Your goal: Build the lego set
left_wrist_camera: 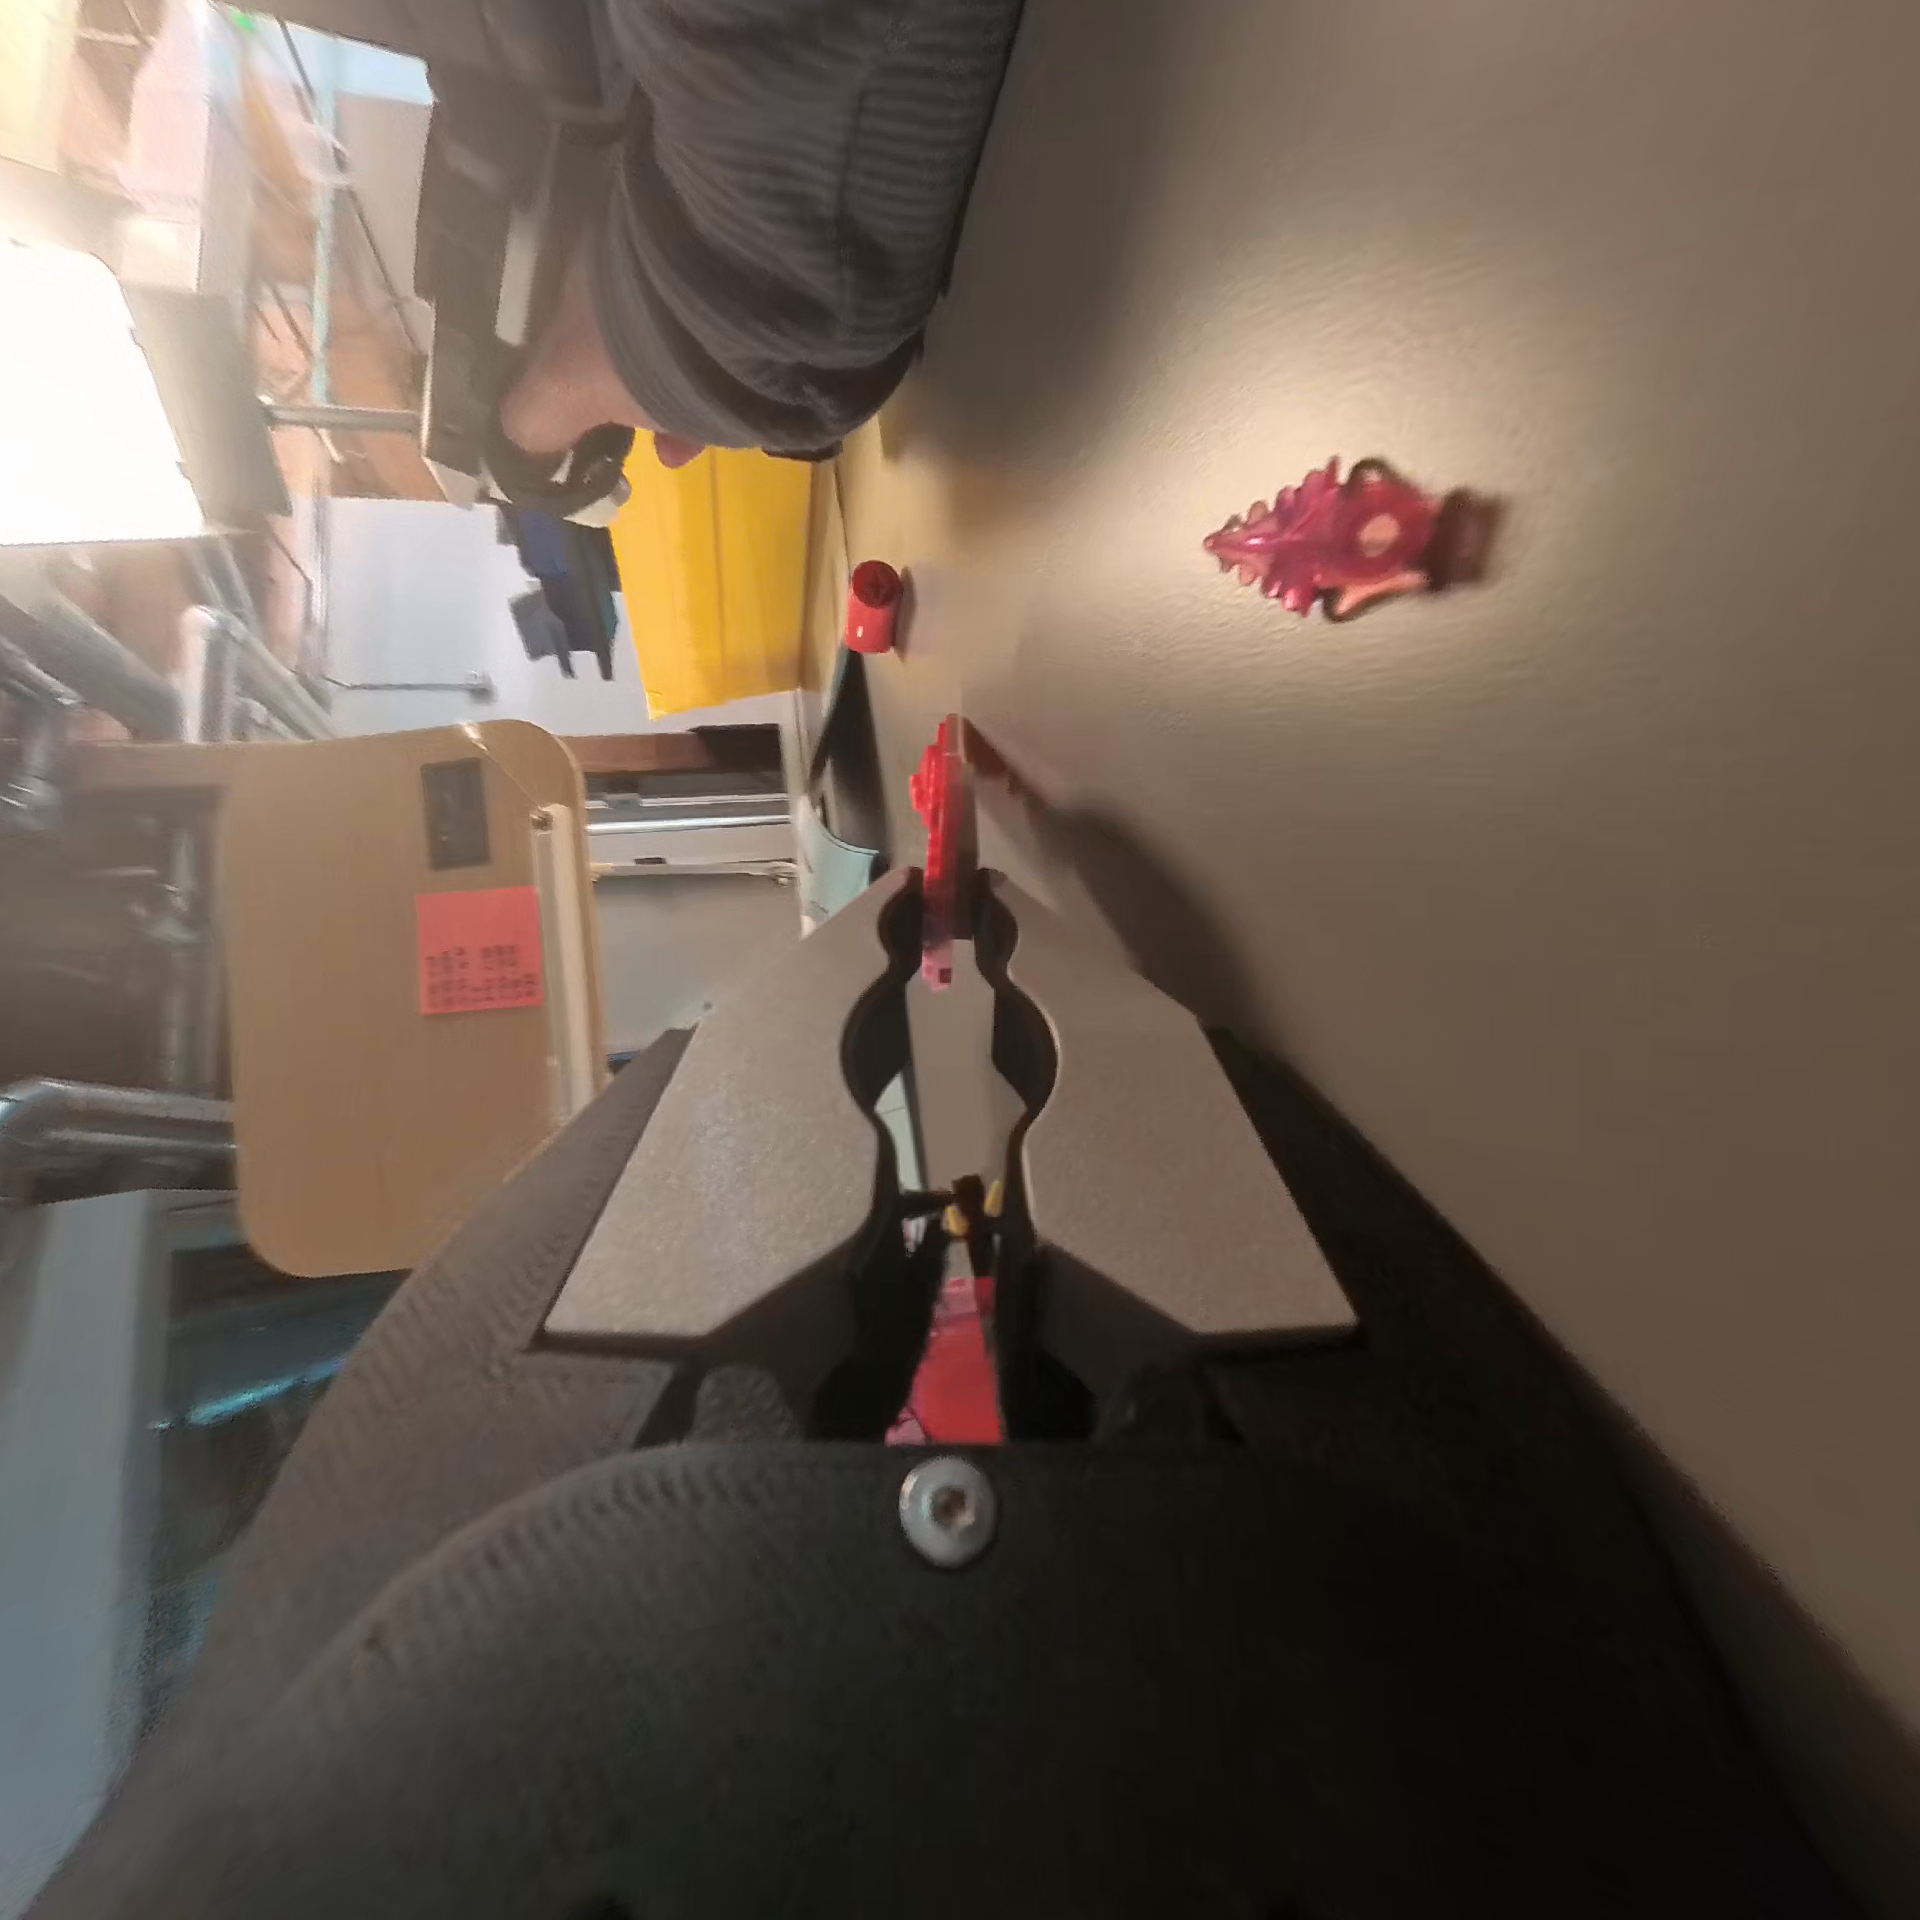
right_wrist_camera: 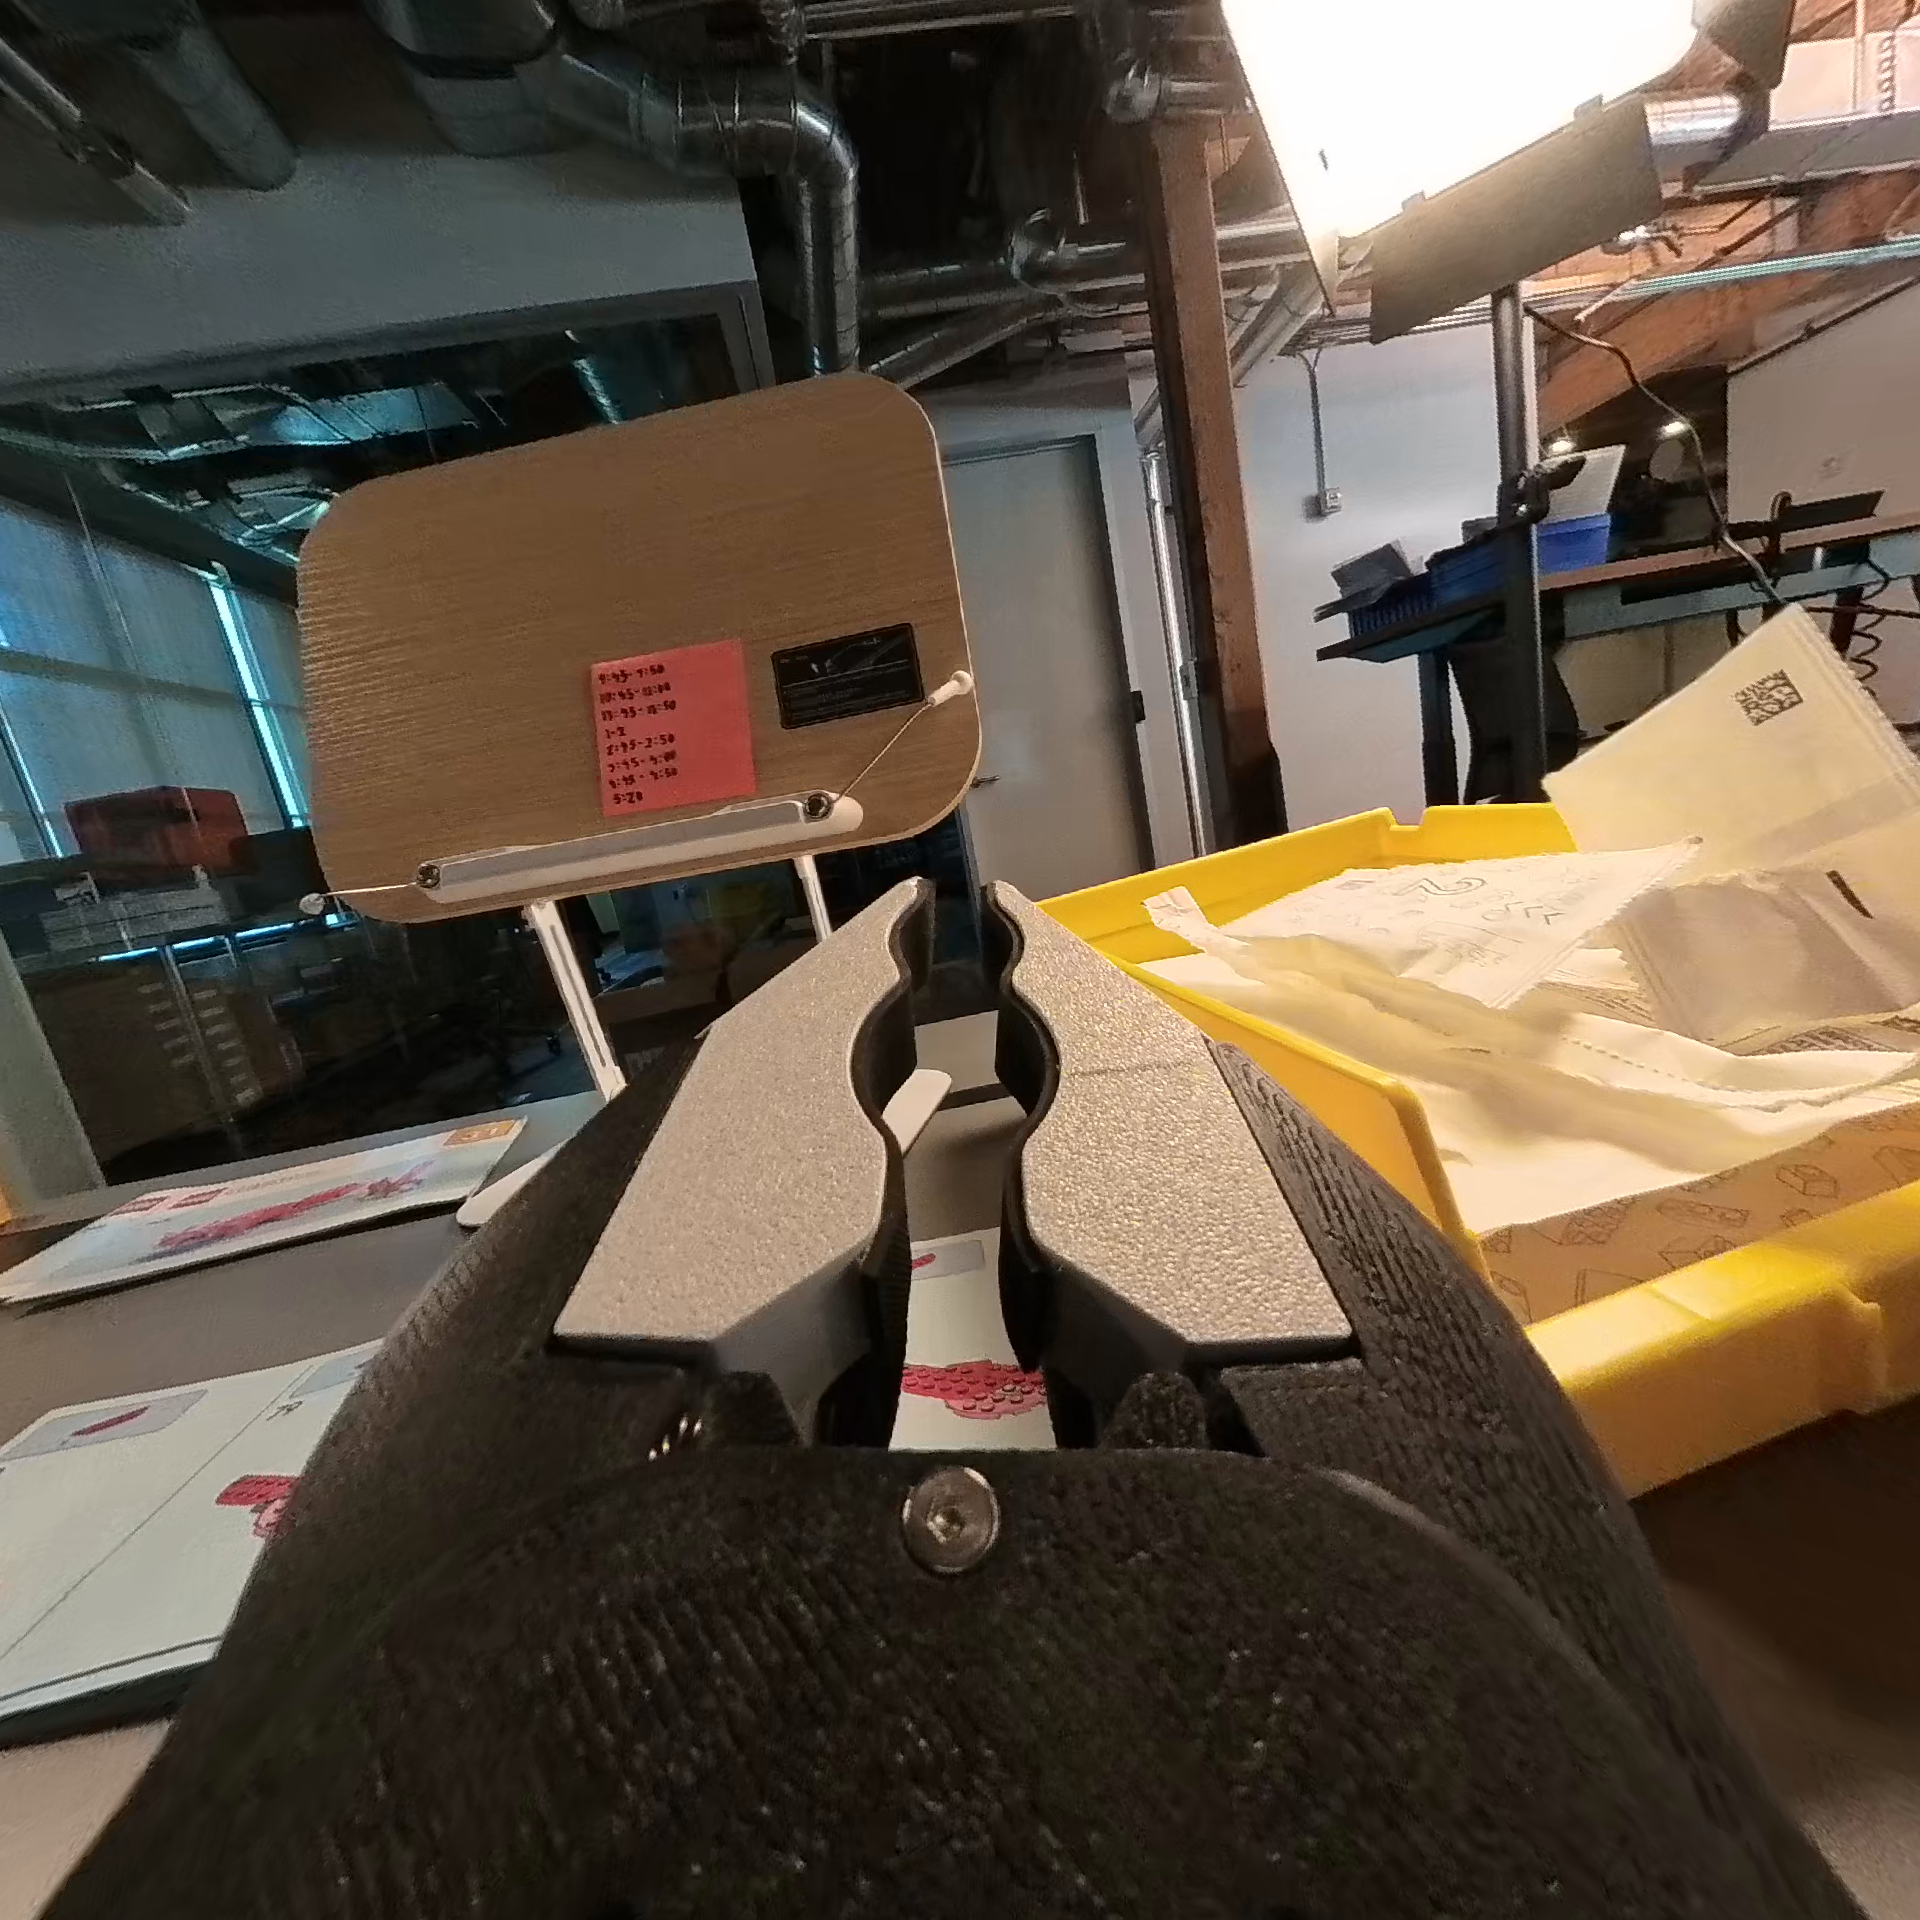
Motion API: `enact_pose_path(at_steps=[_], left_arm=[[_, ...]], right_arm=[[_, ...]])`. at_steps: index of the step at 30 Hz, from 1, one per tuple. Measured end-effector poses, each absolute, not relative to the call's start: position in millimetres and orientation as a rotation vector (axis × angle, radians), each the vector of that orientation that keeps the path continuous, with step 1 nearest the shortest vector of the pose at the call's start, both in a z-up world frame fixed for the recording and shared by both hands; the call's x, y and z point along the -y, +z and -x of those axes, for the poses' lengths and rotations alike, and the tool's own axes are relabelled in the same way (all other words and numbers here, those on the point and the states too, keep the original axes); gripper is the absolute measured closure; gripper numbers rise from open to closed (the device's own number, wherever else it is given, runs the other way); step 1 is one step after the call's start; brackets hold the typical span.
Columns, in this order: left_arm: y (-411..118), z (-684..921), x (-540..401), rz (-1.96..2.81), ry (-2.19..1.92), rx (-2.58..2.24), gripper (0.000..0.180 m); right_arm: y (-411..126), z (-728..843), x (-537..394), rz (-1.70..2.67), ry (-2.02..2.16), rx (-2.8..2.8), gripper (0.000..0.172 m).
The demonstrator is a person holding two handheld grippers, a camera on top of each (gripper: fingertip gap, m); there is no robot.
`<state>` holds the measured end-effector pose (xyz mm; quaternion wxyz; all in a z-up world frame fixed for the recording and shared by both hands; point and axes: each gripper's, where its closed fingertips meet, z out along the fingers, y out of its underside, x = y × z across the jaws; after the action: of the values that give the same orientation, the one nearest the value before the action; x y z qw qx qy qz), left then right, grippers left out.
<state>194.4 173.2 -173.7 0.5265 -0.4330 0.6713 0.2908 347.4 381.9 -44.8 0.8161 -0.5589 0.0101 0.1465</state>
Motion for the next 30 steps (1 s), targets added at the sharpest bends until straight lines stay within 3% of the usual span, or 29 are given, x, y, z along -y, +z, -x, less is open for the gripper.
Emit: enact_pose_path(at_steps=[19, 30], left_arm=[[-169, -203, -159, 1.205, 0.406, -1.56, 0.145], [-165, -210, -152, 1.475, -0.105, -1.382, 0.134]], right_arm=[[-44, -342, -381, 1.19, 0.309, 0.006, 0.166], [-44, -341, -382, 1.193, 0.311, 0.011, 0.166]])
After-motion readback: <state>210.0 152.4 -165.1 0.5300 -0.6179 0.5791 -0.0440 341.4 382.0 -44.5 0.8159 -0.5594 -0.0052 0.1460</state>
